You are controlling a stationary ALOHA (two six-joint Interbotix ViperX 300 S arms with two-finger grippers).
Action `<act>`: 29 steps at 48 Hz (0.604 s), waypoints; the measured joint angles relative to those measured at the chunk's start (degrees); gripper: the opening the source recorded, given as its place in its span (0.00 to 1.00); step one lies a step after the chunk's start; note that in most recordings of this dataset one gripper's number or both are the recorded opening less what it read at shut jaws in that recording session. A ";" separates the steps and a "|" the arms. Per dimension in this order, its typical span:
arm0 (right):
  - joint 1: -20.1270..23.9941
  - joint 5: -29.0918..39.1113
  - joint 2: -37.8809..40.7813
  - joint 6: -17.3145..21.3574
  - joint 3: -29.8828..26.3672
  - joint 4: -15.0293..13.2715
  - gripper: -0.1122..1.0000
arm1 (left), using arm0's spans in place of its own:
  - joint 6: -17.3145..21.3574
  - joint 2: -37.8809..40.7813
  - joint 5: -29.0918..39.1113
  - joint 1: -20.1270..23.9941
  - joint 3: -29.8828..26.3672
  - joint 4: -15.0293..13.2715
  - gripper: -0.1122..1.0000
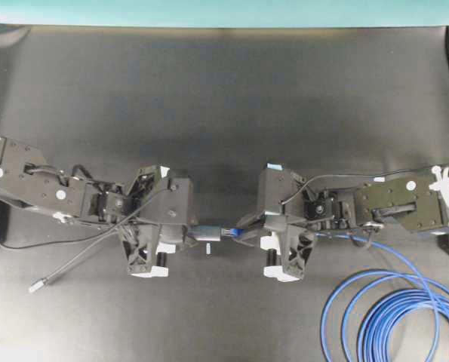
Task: Insert the LAN cable into the hub.
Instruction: 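Push the right gripper's plug leftward into the hub's port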
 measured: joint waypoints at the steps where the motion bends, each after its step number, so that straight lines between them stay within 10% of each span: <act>1: 0.00 0.18 0.09 -0.09 -0.09 0.00 0.22 | 0.00 0.09 0.00 0.00 -0.09 0.09 0.35; 29: -0.44 2.29 1.05 -0.26 -1.93 0.00 0.22 | 1.32 1.14 1.41 1.14 -1.41 0.00 0.35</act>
